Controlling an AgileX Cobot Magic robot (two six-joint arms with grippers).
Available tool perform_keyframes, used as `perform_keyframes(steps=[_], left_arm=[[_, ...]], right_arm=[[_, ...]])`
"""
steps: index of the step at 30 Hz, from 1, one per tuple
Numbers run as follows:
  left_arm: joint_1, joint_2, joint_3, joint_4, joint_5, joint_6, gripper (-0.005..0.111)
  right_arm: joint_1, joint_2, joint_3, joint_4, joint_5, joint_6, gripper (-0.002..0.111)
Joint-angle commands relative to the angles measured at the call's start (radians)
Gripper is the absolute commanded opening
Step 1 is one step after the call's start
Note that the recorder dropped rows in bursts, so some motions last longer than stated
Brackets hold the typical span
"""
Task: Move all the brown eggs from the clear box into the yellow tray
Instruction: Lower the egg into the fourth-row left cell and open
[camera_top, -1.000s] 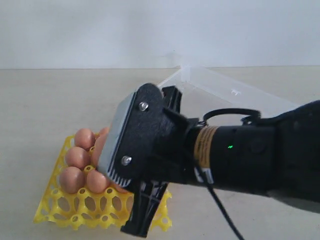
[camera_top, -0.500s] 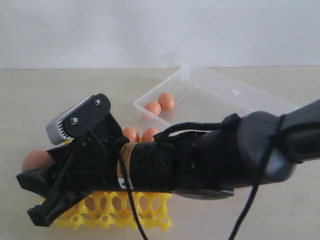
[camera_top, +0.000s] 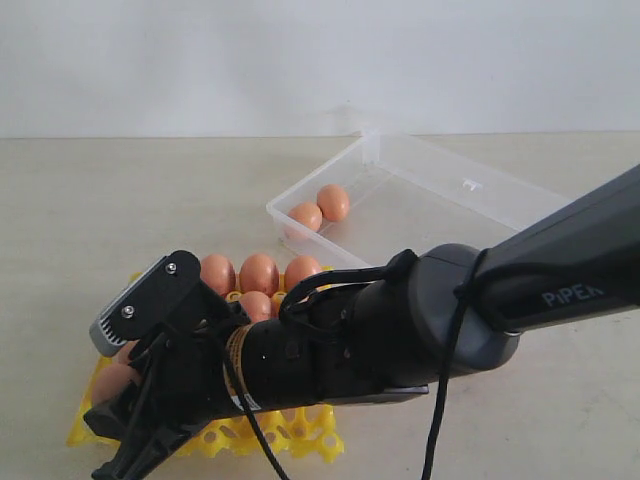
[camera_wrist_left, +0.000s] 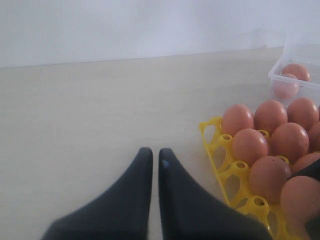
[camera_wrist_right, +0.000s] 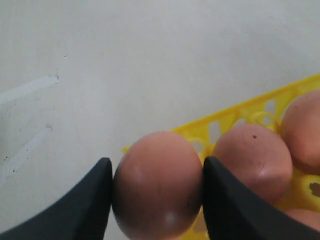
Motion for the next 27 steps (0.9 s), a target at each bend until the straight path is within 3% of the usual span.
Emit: perform_keyframes(steps=[1,8,13,16,21,27], left_arm=[[-0.004,-0.003,0.004,0.001,-0.004,0.001,0.004],[-0.004,-0.003,0.004,0.001,-0.004,0.001,0.004],[-0.004,-0.003,0.004,0.001,-0.004,0.001,0.004],[-0.004,-0.003,0.004,0.001,-0.004,0.001,0.004],[-0.004,-0.003,0.004,0.001,-0.004,0.001,0.004],[-0.004,-0.003,0.004,0.001,-0.004,0.001,0.004]], right_arm=[[0.0,-0.005,-0.004,-0.005,-0.001,-0.011,0.0],[0.0,-0.005,-0.004,-0.005,-0.013,-0.011,0.005],[0.0,-0.005,-0.004,-0.005,-0.016,-0.011,0.035],[0.0,-0.005,-0.004,-0.005,-0.011,-0.011,0.047],[0.0,-0.005,-0.004,-0.005,-0.009,-0.011,0.054],[0.0,-0.005,-0.004,0.01,-0.009,-0.011,0.054]])
